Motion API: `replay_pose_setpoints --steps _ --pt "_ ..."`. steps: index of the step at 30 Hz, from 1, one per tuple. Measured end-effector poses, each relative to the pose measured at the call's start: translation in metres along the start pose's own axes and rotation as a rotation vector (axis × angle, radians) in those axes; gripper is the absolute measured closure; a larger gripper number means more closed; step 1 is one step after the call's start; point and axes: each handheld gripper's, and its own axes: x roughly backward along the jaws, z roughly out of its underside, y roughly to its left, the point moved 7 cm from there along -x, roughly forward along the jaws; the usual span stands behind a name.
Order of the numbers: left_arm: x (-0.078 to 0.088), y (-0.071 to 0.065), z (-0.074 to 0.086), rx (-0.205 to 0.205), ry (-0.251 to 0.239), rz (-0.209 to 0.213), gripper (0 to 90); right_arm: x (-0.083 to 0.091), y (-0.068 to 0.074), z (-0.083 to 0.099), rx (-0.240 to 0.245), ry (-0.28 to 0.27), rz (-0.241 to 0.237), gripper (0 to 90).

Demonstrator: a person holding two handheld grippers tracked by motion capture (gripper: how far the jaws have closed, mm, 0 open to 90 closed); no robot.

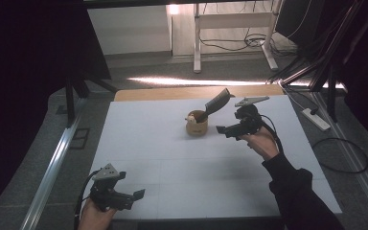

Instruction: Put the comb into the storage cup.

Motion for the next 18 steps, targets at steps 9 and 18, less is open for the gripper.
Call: replay_pose_setpoints --steps 9,18 --pt "0.000 0.000 0.000 -0.001 -0.001 -0.001 0.0 0.003 0.005 0.008 0.033 0.014 0.022 0.5" --pt "0.000 0.000 0.000 -0.001 0.000 0.005 0.0 0.007 0.010 0.017 0.048 0.037 0.018 0.0"
